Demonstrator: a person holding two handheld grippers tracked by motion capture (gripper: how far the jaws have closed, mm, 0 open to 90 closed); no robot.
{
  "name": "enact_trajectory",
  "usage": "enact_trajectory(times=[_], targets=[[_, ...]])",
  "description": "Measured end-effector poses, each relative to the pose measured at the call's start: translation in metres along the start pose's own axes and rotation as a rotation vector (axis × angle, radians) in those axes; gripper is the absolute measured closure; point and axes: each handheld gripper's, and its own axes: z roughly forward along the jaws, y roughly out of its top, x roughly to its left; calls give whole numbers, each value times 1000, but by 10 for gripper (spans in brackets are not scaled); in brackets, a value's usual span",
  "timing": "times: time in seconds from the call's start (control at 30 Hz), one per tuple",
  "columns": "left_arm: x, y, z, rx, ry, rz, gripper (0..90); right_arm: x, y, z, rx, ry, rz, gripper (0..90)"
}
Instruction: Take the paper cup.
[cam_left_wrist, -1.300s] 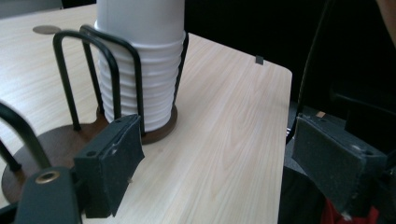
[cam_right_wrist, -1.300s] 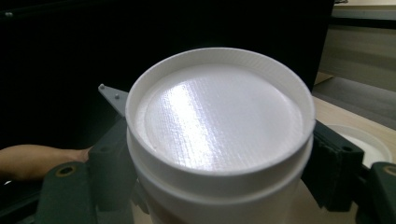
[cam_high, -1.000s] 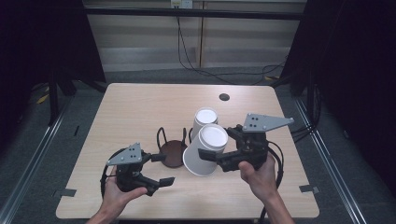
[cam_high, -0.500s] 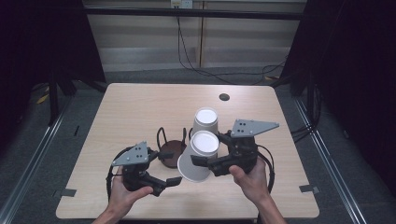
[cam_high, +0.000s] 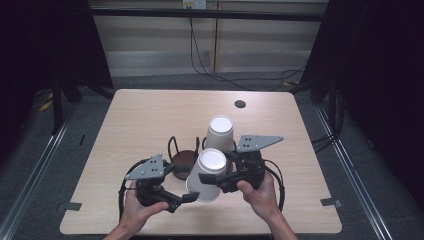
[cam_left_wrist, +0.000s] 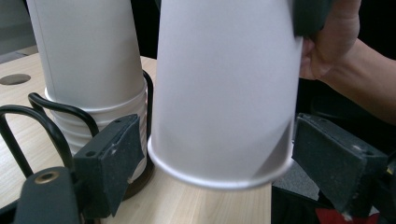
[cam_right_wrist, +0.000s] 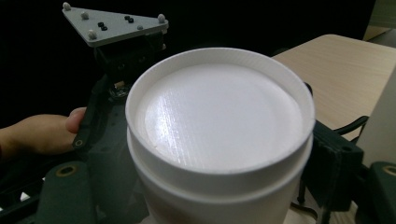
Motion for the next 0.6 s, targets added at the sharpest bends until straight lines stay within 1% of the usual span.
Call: enact_trajectory(times=[0.1, 0.17, 0.27, 0.3, 0.33, 0.37, 0.47, 0.6], targets=[[1, -3, 3, 10, -28, -18, 157, 1, -2, 5, 5, 1, 1, 231], [1, -5, 5, 19, -37, -16, 154, 3, -3, 8, 16, 3, -7, 231], [1, -7, 8, 30, -40, -11, 131, 3, -5, 11, 19, 10, -6, 232], [0, -7, 8, 30, -37, -13, 125, 3, -5, 12, 19, 9, -6, 232], [1, -8, 9, 20, -44, -13, 120, 3, -5, 12, 18, 11, -6, 232], [1, -9, 10, 24, -42, -19, 115, 3, -6, 13, 17, 15, -2, 232], [0, -10, 13, 40, -40, -3, 98, 3, -7, 15, 21, 17, -4, 232], [-1, -12, 16, 41, -41, -7, 86, 5, -9, 21, 29, 22, -6, 232]])
